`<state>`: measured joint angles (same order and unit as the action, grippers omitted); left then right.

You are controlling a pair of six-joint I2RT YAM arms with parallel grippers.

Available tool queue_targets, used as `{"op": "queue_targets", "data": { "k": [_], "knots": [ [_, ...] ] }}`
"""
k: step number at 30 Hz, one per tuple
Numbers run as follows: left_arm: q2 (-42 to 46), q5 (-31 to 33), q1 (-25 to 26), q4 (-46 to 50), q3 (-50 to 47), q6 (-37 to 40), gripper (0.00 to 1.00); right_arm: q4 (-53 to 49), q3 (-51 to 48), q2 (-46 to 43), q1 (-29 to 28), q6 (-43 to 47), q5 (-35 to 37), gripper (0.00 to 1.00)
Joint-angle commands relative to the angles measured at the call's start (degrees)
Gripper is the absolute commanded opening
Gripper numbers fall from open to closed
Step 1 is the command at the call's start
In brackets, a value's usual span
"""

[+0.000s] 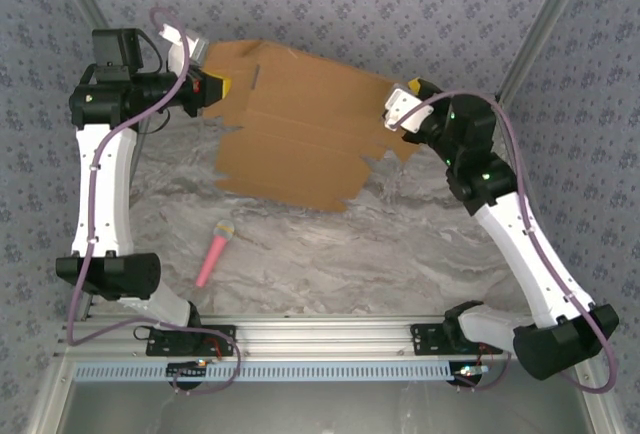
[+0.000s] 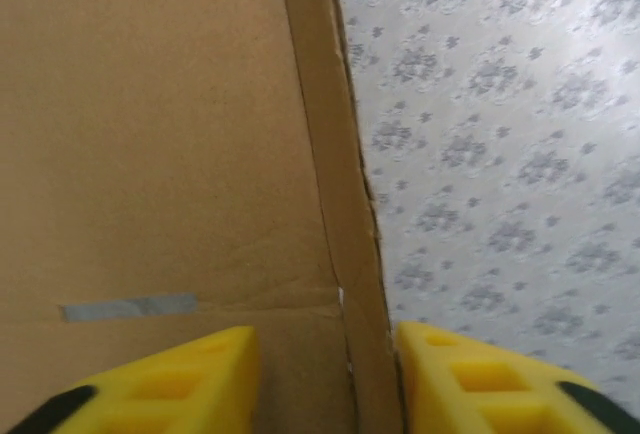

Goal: Fold the paper box

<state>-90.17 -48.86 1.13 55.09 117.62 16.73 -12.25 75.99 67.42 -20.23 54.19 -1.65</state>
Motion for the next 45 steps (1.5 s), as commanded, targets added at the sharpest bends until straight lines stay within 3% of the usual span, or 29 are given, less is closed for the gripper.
{"op": "queue_targets", "data": {
  "k": [1, 7, 12, 28, 38, 45],
  "knots": [
    [3.12, -3.65, -0.09, -1.45, -0.81, 3.79, 0.00, -12.82, 4.91, 1.80, 0.95, -8.77, -8.01, 0.50],
    [2.42, -3.66, -0.03, 0.24, 0.34, 4.27, 0.00, -20.54, 15.39, 4.30, 3.12, -12.78, -17.94, 0.71],
    [2.00, -4.38, 0.01, 1.51, 1.07, 5.23, 0.00, -24.26, 21.30, 6.50, 3.51, -11.98, -19.62, 0.79],
    [2.61, -9.87, 0.21, 5.26, 0.94, 12.81, 0.00, -28.53, 37.03, 18.07, 6.54, -7.73, -28.61, 0.79],
    [3.91, -11.94, 0.72, 7.44, 0.77, 16.35, 0.00, -31.01, 47.33, 25.85, 7.31, -5.19, -30.43, 0.78],
    [4.20, -11.93, 1.07, 7.66, 0.68, 16.90, 0.00, -35.90, 51.48, 28.19, 7.51, -3.75, -33.68, 0.72]
  ]
}}
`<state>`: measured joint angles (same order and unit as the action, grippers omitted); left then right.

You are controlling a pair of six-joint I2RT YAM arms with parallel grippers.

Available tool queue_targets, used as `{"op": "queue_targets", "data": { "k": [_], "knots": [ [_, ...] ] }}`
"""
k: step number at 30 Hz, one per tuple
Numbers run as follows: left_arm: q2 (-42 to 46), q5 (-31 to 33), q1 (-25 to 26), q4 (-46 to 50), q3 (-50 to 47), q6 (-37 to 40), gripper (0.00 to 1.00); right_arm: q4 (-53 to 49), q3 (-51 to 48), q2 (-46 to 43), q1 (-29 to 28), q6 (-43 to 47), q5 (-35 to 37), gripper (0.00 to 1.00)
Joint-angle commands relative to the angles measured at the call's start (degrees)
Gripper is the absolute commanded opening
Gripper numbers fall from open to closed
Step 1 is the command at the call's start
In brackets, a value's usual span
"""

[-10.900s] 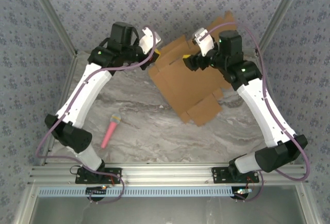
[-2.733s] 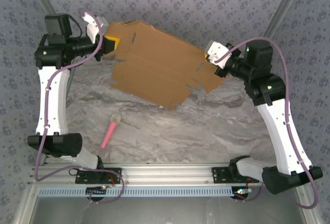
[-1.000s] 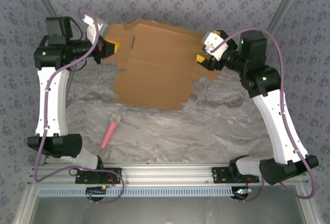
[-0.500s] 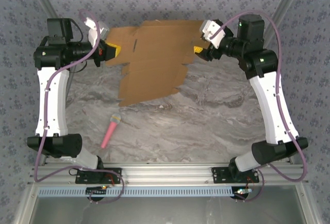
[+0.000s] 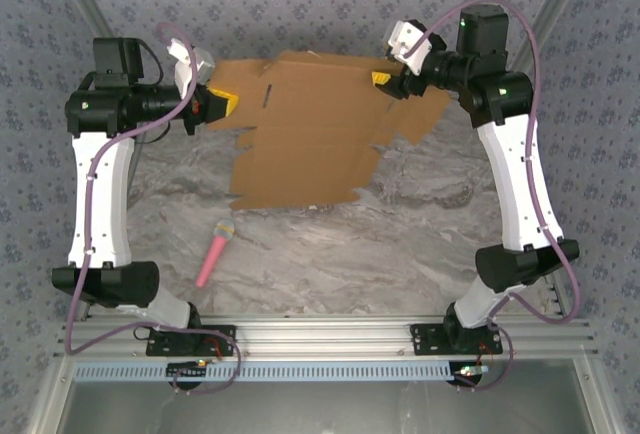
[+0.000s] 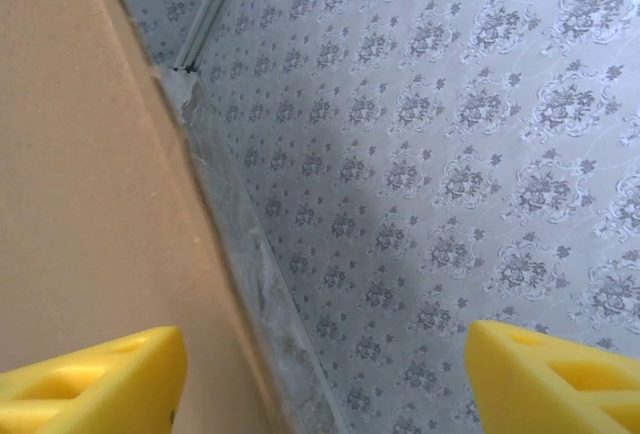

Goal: Fold the paper box

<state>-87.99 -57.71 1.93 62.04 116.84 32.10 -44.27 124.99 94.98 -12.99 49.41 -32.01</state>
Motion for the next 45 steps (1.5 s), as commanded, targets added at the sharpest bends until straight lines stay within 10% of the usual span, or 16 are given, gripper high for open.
{"op": "queue_targets", "data": {
  "k": [1, 13, 20, 33, 45],
  "knots": [
    [2.03, -3.04, 0.28, 0.73, 1.48, 1.54, 0.00, -4.61, 2.65, 0.76, 0.34, 1.27, -3.95, 0.67],
    [1.93, -2.14, 0.28, -0.65, 1.55, -0.31, 0.00, -9.15, 4.31, 2.10, -0.52, 2.87, -4.44, 0.18],
    [2.04, -2.02, 0.43, -3.46, 1.46, -5.49, 0.00, -4.66, -0.68, 0.07, -4.63, 5.36, 10.36, 0.03],
    [1.21, 1.01, 0.31, -9.39, 1.79, -19.73, 0.00, 30.93, -31.51, -12.47, -16.87, 16.66, 44.18, 0.02],
    [-3.26, 2.61, -0.83, -9.25, 3.97, -24.63, 0.02, 50.69, -48.81, -18.79, -19.89, 22.61, 51.14, 0.00]
  ]
}}
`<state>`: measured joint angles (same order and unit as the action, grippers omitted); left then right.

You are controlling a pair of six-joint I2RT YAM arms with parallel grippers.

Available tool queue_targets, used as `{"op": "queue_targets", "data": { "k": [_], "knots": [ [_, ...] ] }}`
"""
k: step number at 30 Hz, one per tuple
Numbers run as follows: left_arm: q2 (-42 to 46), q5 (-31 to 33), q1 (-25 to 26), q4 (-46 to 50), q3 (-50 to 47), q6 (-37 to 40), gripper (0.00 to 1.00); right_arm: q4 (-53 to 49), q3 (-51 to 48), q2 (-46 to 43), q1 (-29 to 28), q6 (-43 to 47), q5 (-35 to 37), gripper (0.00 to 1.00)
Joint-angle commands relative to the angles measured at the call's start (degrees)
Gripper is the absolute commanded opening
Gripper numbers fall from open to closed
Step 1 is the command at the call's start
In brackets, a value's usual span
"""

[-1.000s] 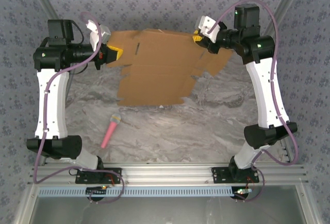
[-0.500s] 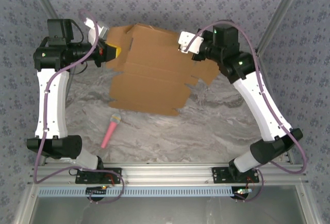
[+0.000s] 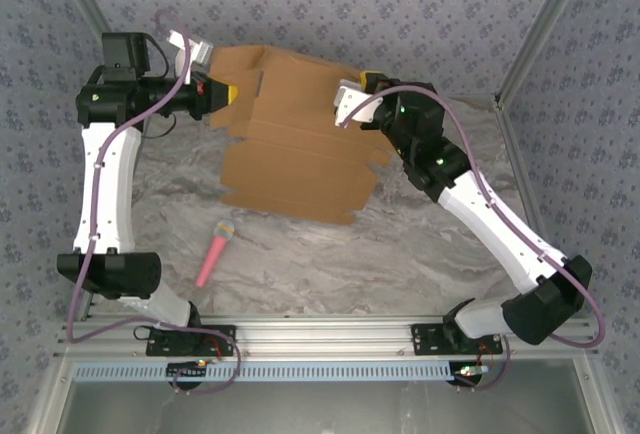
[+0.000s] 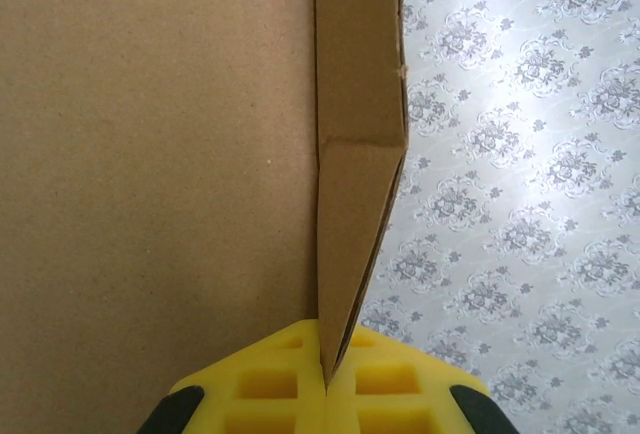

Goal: Fold the paper box

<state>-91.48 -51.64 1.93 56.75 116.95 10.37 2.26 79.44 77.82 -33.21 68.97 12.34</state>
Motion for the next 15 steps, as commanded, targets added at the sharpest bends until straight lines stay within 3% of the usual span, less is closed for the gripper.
{"op": "queue_targets", "data": {
  "k": [1, 4, 8, 15],
  "knots": [
    [-0.05, -3.57, -0.90, -3.89, 3.97, -2.98, 0.02, 5.21, -4.37, -2.02, 0.18, 3.83, 6.73, 0.00],
    [-1.21, -3.71, -1.21, -3.59, 4.24, -3.12, 0.02, 6.23, -6.24, -2.97, -0.01, 4.87, 6.96, 0.00],
    [-1.95, -3.55, -1.54, -2.88, 4.52, -1.49, 0.08, -9.78, -0.77, -4.90, 1.09, -5.23, 1.09, 0.00],
    [-0.61, -1.90, -2.30, -4.16, 3.32, 2.41, 0.49, -39.34, 13.05, -4.97, 4.43, -24.65, -12.24, 0.00]
  ]
}}
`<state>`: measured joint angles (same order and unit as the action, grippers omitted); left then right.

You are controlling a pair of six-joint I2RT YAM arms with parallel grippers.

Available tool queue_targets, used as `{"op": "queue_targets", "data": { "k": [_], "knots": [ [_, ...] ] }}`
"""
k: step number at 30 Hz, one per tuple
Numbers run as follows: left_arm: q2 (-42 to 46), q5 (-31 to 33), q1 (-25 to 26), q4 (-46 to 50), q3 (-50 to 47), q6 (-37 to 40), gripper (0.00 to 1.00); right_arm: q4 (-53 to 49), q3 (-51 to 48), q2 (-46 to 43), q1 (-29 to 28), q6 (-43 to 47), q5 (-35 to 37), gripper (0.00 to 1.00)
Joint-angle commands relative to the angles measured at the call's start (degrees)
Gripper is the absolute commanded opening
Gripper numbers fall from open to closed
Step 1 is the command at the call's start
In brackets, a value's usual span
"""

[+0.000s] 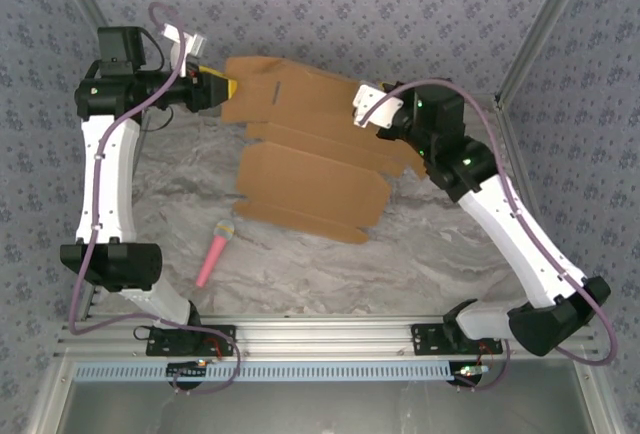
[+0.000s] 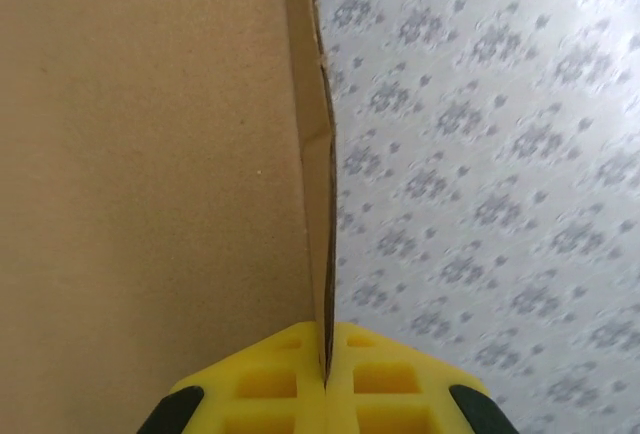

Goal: Fold the paper box

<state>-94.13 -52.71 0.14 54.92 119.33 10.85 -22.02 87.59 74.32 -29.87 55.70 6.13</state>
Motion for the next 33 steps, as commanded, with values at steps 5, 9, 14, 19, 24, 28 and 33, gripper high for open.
{"op": "queue_targets", "data": {
  "k": [5, 9, 14, 19, 24, 28, 33],
  "knots": [
    [6.91, -0.81, -0.88, -8.11, -9.19, 5.09, 0.70, -24.26, 8.68, -0.93, 5.64, -20.14, -14.61, 0.00],
    [13.17, 0.75, -0.85, -18.42, -22.59, 5.54, 0.83, -27.87, 9.05, -0.76, 10.14, -26.11, -20.93, 0.00],
    [19.44, 6.62, -0.85, -34.83, -37.57, 0.25, 0.89, -28.24, 9.41, -0.63, 16.05, -32.42, -28.48, 0.00],
    [17.72, 14.51, -0.60, -42.41, -42.68, -7.19, 0.91, -30.41, 12.06, 1.22, 19.46, -37.13, -30.65, 0.00],
    [12.79, 19.92, 1.95, -41.91, -42.95, -13.93, 0.88, -33.24, 13.39, 4.77, 20.25, -39.36, -30.70, 0.00],
    [14.19, 27.40, 7.27, -46.32, -47.76, -19.08, 0.86, -35.22, 12.81, 7.22, 20.26, -39.89, -29.67, 0.00],
    [16.61, 33.97, 15.71, -52.41, -56.18, -21.25, 0.86, -35.43, 9.81, 9.19, 20.18, -38.98, -25.21, 0.00]
  ]
}}
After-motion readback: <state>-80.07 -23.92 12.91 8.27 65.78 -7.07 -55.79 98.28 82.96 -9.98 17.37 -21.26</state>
